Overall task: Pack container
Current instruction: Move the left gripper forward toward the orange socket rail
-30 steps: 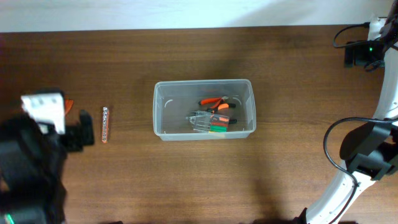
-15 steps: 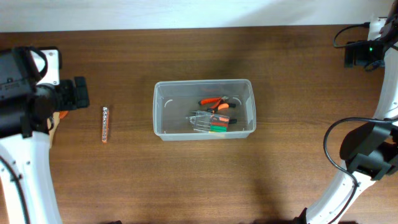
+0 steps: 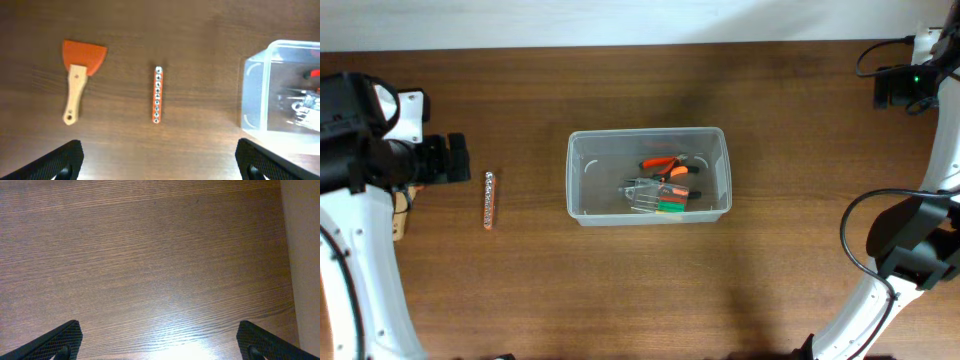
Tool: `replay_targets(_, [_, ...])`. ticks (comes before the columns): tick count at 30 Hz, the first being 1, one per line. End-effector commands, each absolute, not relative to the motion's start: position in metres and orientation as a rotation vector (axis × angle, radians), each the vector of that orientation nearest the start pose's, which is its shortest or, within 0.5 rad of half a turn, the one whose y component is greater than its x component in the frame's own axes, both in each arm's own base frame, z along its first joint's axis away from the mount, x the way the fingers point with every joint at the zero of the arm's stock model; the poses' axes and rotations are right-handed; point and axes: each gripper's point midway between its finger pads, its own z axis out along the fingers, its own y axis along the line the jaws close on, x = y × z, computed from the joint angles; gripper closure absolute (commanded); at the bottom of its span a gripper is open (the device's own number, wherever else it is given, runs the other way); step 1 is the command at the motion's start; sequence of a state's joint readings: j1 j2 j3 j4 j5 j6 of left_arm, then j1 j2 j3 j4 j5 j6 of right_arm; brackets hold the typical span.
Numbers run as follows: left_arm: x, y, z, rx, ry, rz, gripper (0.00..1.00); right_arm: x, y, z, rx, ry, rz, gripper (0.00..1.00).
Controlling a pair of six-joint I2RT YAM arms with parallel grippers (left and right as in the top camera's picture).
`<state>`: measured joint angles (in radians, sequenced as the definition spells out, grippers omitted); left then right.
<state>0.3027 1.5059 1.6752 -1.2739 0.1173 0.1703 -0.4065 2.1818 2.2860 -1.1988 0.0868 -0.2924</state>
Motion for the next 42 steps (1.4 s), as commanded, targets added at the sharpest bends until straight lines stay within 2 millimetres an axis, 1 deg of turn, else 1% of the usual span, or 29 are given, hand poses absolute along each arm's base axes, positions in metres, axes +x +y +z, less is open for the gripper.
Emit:
replay_targets(1, [0.340,0.080,0.254,-0.166,2.672,-0.105,0.01,0.472,-0.222,0.202,0.191,2.684,-0.336,0.01])
replay_targets(4, [0.342,0.081,0.249,-0.170,2.687,-0.110,0.01,0.472,-0.222,0.202,0.191,2.684,-0.336,0.01])
replay_targets(18, [0.346,0.082,0.249,-0.167,2.676,-0.105,0.01,0.472,-0.222,0.202,0.191,2.684,-0.336,0.01])
replay_targets(24, [0.352,0.084,0.239,-0.173,2.707,-0.119,0.01,0.472,-0.222,0.202,0.191,2.684,-0.336,0.01])
replay_targets(27, [0.360,0.087,0.236,-0.175,2.722,-0.124,0.01,0.472,-0.222,0.202,0.191,2.684,-0.336,0.01])
replay_targets(34, [0.392,0.098,0.241,-0.130,2.704,-0.107,0.01,0.472,-0.222,0.202,0.192,2.684,-0.335,0.01])
replay_targets(37, [0.397,0.099,0.231,-0.115,2.744,-0.121,0.01,0.472,-0.222,0.202,0.192,2.684,-0.335,0.01])
replay_targets(40, [0.395,0.101,0.214,-0.112,2.808,-0.111,0.01,0.472,-0.222,0.202,0.191,2.684,-0.336,0.01])
replay_targets(42, [0.395,0.104,0.206,-0.118,2.833,-0.091,0.01,0.472,-0.222,0.202,0.191,2.684,-0.336,0.01])
